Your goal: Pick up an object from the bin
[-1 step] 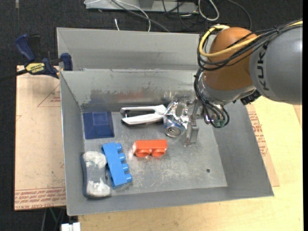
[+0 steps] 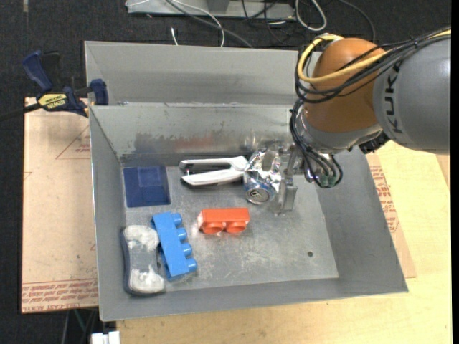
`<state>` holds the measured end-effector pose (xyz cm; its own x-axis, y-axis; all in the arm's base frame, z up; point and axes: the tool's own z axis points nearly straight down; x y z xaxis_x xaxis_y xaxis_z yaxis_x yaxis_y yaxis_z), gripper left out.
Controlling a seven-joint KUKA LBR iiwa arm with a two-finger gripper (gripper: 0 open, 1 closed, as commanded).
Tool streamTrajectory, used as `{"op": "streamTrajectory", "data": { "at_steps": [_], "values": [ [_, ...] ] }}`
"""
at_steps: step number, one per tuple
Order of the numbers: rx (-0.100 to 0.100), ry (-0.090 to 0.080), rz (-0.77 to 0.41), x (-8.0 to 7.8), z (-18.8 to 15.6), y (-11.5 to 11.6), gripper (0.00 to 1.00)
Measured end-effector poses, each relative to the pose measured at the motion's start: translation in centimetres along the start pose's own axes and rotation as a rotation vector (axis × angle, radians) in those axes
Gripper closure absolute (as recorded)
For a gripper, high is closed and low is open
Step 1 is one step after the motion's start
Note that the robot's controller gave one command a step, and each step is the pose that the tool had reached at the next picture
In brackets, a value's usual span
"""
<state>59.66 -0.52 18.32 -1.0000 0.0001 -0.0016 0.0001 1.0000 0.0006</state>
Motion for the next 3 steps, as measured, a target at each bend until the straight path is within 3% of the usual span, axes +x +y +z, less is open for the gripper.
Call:
{"op": "streamTrajectory", "data": {
  "at_steps": [1, 2, 3],
  "values": [
    [-0.001, -0.004, 0.107, -1.2, 8.4, -0.8, 0.00],
    [-0.002, -0.014, 0.138, -1.8, 10.3, -0.8, 0.00],
    [-0.003, -0.021, 0.167, -3.9, 10.2, 0.5, 0.00]
  ]
}}
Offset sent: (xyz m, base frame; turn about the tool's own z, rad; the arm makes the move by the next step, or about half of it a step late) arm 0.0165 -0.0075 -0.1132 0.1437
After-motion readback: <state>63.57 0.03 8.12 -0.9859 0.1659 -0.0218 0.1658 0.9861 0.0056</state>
